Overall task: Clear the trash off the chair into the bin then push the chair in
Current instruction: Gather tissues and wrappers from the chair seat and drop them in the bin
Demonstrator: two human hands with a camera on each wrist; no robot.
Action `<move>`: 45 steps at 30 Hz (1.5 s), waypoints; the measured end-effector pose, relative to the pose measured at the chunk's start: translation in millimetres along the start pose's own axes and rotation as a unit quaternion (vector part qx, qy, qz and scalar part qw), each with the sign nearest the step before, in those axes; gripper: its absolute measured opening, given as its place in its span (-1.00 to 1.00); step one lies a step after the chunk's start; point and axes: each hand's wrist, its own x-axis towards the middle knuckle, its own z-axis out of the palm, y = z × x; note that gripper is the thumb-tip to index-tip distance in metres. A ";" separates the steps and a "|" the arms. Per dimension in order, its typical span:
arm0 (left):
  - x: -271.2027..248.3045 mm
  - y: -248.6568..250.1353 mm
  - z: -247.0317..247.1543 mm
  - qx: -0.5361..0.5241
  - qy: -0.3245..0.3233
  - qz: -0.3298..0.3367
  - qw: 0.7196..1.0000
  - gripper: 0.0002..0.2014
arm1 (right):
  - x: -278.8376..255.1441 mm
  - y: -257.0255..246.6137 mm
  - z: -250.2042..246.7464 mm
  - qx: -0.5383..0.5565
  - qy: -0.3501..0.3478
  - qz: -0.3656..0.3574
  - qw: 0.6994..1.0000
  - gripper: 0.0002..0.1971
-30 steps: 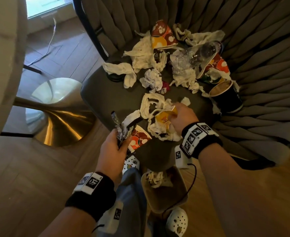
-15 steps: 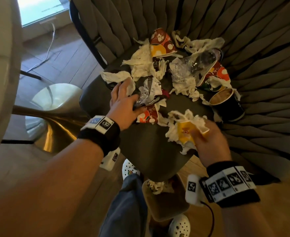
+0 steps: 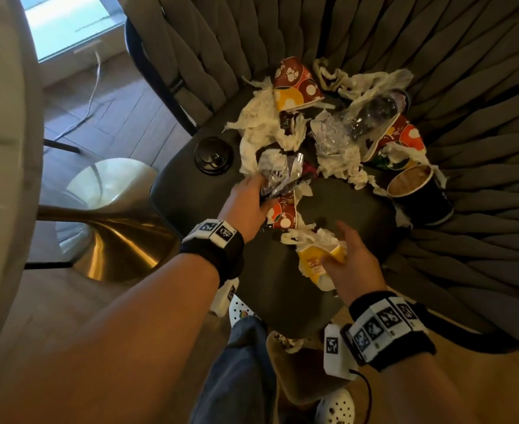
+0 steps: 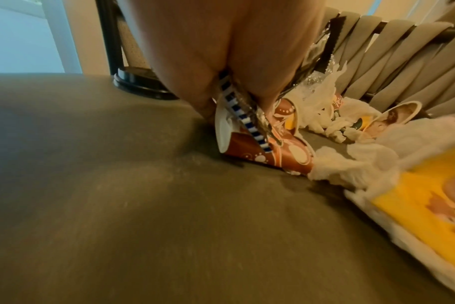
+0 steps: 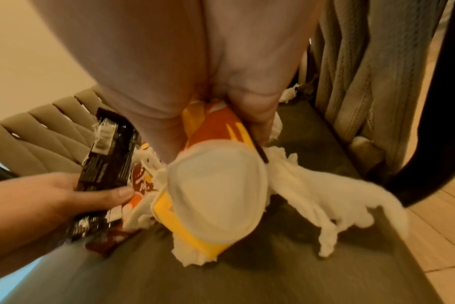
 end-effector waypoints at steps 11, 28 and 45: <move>-83.9 -5.3 -8.3 -0.236 -0.017 -0.062 0.970 -0.67 | -4.3 -22.8 -36.5 -0.122 -0.045 -0.194 0.972 -0.71; -34.9 -18.7 6.3 -0.034 -0.046 -0.038 0.998 -0.49 | 25.8 -38.6 10.8 -0.167 -0.108 -0.093 0.976 -0.42; -140.3 29.9 -7.6 -0.305 -0.031 -0.054 0.950 -0.68 | -62.9 -12.1 -52.7 0.054 -0.011 -0.126 0.990 -0.67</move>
